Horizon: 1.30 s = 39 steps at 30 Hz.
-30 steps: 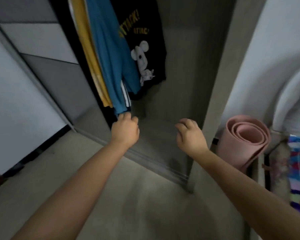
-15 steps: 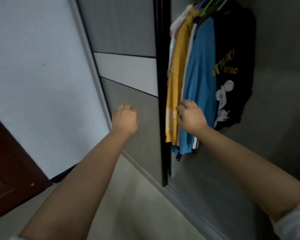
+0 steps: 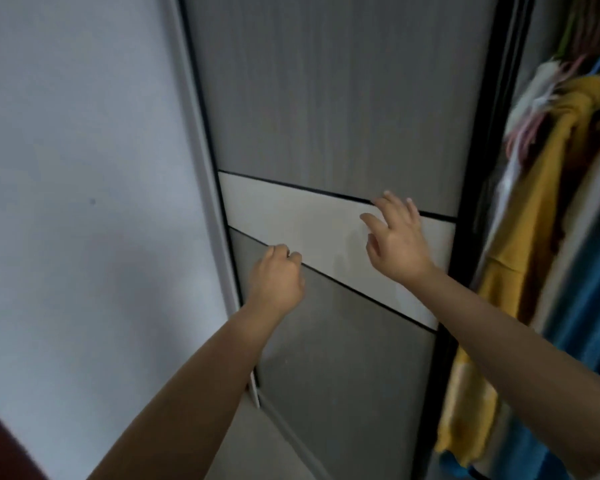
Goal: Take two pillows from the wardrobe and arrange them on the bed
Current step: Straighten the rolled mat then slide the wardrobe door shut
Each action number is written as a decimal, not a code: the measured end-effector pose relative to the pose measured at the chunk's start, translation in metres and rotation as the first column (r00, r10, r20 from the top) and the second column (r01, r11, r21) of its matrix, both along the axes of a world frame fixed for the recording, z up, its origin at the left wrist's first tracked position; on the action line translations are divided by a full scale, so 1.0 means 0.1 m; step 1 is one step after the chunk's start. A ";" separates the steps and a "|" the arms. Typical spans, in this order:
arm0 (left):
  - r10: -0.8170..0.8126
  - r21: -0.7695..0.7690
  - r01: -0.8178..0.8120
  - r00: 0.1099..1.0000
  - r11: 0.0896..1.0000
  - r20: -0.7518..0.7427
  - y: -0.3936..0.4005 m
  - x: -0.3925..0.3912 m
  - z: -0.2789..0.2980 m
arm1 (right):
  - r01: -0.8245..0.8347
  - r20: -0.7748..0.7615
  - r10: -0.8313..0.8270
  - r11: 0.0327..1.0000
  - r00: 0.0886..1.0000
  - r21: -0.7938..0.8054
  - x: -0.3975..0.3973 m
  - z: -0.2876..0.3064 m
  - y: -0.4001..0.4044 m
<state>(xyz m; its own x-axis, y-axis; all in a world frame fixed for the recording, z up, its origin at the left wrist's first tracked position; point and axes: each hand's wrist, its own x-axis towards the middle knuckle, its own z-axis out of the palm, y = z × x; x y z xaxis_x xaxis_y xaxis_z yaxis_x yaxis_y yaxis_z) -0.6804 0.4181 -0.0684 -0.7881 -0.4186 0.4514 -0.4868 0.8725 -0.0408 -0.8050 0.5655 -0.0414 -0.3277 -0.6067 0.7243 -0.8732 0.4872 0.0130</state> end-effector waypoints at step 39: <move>-0.939 -0.773 0.535 0.142 0.340 -0.315 -3.20 -2.76 0.49 | 0.766 -0.157 -0.951 0.309 0.268 -0.563 -1.19 -0.25 -2.95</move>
